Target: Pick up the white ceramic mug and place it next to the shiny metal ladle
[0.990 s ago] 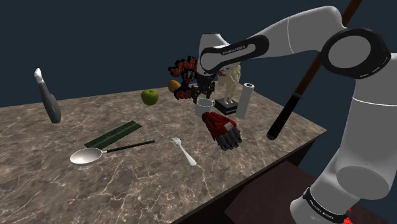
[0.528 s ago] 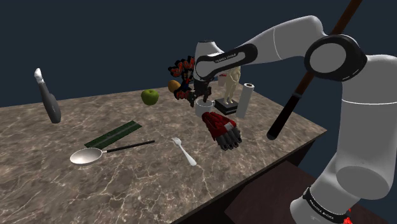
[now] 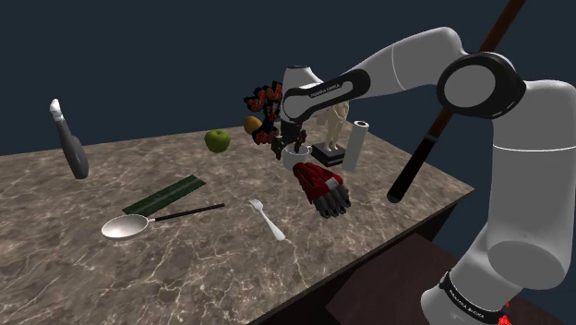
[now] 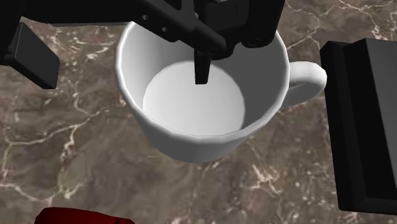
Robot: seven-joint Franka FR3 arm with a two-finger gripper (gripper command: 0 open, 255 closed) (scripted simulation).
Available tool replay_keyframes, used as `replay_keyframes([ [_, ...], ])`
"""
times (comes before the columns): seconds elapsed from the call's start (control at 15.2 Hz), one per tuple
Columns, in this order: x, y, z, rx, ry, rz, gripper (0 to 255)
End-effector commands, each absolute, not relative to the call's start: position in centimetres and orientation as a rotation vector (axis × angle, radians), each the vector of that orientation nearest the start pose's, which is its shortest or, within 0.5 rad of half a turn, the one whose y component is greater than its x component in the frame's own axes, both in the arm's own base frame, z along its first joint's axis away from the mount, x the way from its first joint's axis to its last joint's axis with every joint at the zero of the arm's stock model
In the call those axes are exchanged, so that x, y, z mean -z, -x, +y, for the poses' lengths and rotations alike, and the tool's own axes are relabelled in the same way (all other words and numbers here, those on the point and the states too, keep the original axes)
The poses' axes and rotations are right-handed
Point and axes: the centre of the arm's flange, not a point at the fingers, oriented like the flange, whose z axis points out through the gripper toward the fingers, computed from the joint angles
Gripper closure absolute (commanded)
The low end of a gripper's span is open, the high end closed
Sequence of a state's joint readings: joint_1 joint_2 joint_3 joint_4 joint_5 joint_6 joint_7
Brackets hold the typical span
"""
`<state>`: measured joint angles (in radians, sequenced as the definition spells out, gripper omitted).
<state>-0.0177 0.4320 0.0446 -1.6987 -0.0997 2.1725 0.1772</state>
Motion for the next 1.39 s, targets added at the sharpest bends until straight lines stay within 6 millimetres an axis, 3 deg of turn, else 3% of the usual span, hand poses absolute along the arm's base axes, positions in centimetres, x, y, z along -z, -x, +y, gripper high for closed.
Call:
replay_keyframes([
  [0.0, -34.8, -66.9, 1.1, 0.079, 3.197, 0.160, 0],
  [0.07, -34.8, -66.9, 1.1, 0.079, 3.197, 0.160, 0],
  [0.13, -34.8, -66.9, 1.1, 0.079, 3.197, 0.160, 255],
  [0.73, -34.8, -66.9, 1.1, 0.079, 3.197, 0.160, 255],
  [1.32, -39.6, -66.9, 1.1, 0.079, 3.197, 0.160, 255],
])
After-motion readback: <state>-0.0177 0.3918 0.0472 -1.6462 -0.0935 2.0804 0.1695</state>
